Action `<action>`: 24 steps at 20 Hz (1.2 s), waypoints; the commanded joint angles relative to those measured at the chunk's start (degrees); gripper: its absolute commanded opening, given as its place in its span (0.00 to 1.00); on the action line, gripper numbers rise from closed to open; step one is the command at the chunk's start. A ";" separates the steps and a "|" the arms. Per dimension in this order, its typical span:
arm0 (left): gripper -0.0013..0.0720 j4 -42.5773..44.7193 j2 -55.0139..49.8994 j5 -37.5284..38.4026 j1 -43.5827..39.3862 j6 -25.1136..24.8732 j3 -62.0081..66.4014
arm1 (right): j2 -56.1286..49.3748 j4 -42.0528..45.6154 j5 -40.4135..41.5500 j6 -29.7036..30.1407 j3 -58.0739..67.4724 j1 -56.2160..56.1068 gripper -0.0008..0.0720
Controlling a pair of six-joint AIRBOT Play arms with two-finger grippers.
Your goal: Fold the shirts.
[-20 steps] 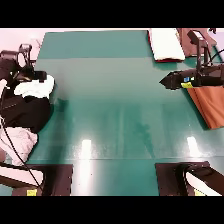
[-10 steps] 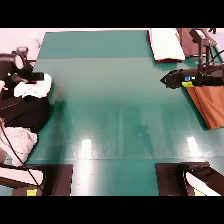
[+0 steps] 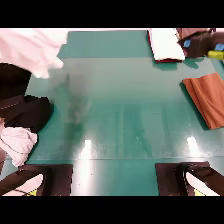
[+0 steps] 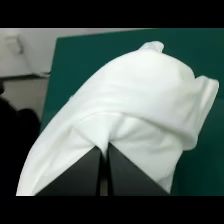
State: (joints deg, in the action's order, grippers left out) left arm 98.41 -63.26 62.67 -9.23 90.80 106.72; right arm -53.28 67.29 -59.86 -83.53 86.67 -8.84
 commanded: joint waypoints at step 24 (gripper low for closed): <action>0.84 -32.15 -20.65 1.01 -8.48 -0.68 -29.81 | -0.02 0.28 -0.33 0.00 11.47 0.11 0.03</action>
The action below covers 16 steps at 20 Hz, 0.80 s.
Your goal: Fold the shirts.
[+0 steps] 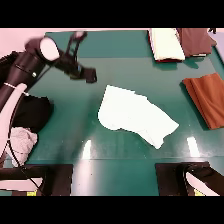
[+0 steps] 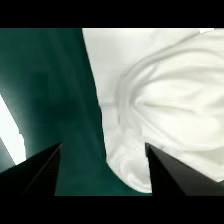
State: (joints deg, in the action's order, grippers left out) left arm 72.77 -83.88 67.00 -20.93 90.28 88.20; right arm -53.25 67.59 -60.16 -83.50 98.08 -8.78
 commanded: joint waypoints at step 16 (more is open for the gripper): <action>0.15 -17.44 -1.64 -18.12 -5.29 -1.60 -28.04 | -3.04 0.35 -5.64 -0.07 0.04 0.04 0.03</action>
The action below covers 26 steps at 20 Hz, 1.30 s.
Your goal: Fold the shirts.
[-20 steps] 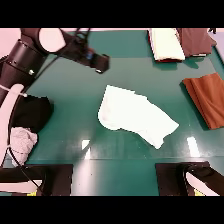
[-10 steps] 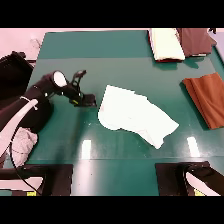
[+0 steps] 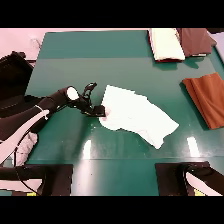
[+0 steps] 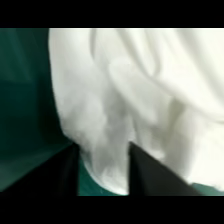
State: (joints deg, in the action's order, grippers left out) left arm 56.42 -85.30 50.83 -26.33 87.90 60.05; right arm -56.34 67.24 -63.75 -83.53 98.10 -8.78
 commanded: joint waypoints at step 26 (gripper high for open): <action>0.05 4.90 4.52 4.70 15.91 -1.40 11.50 | -15.26 -22.43 4.15 9.22 -62.29 17.16 0.49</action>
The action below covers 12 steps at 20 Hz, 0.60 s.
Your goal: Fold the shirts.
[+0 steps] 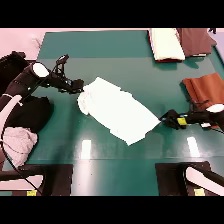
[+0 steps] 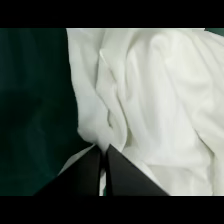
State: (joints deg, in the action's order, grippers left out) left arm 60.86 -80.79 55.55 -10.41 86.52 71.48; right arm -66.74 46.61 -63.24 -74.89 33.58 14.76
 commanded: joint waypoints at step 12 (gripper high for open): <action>0.05 18.75 20.20 1.27 0.00 0.44 22.10 | 16.50 10.49 -0.09 0.57 36.37 -6.08 0.03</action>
State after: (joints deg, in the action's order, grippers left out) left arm 74.11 -67.44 56.34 -10.41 86.89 85.78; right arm -58.22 54.54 -62.13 -74.30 60.05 5.69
